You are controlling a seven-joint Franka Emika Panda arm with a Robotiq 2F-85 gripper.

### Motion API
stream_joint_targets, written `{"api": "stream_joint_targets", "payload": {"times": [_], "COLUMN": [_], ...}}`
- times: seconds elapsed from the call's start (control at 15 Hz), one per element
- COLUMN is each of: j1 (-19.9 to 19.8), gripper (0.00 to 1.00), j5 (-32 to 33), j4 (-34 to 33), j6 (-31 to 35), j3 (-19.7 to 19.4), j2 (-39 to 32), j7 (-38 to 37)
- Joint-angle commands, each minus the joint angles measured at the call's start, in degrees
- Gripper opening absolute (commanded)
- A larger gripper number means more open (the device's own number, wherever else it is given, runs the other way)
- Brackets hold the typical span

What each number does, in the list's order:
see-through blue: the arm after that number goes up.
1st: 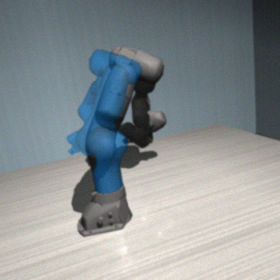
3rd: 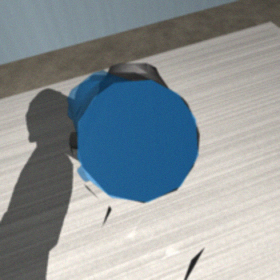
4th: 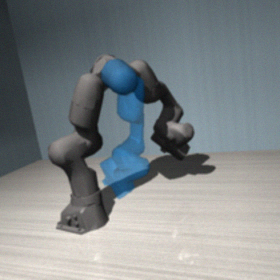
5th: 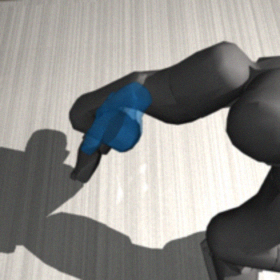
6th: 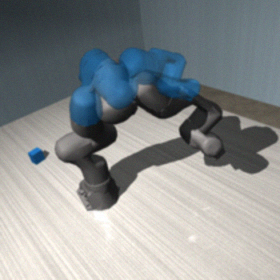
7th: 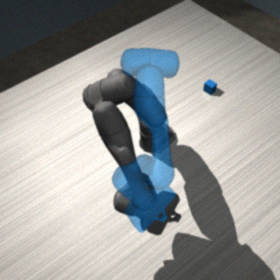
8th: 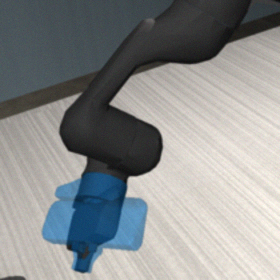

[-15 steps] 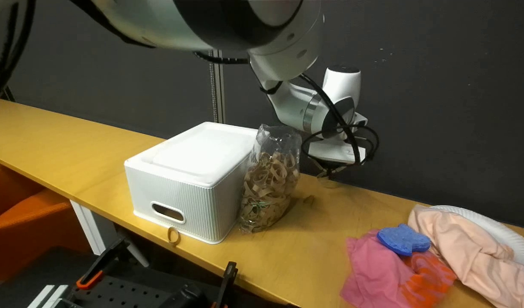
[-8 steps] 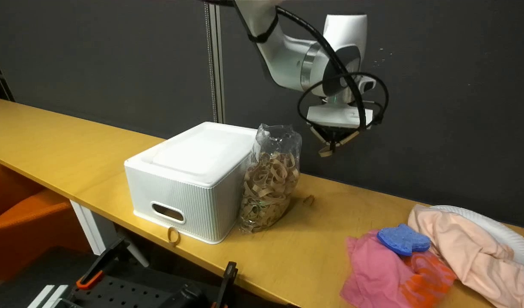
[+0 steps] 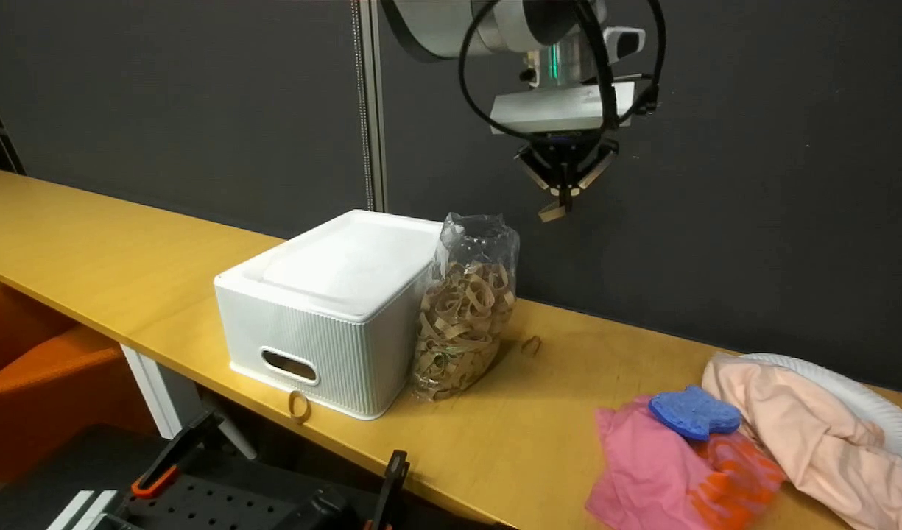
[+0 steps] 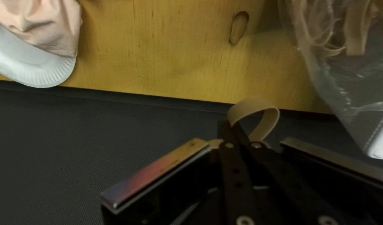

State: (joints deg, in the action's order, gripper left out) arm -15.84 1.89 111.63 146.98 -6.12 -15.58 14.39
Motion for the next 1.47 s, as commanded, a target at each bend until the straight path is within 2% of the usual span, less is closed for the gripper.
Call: {"api": "stream_joint_targets", "payload": {"times": [0.0, 0.33, 1.0, 1.07, 1.13, 1.4], "j1": [3.5, 5.1, 7.1, 7.3, 7.4, 7.2], "gripper": [0.00, 0.00, 0.00, 0.26, 0.27, 0.55], "j5": [3.8, 3.8, 2.6, 2.7, 2.5, 4.0], "j4": [10.5, 14.8, 14.1, 14.1, 14.1, 15.3], "j6": [-3.6, -6.4, 2.7, 3.4, 3.7, 3.5], "j3": [-1.7, -1.0, -0.3, -0.2, -0.2, -1.1], "j2": [12.5, 17.0, 9.6, 9.1, 8.7, 10.9], "j7": [-4.2, -5.2, -3.2, -3.3, -3.2, -3.6]}}
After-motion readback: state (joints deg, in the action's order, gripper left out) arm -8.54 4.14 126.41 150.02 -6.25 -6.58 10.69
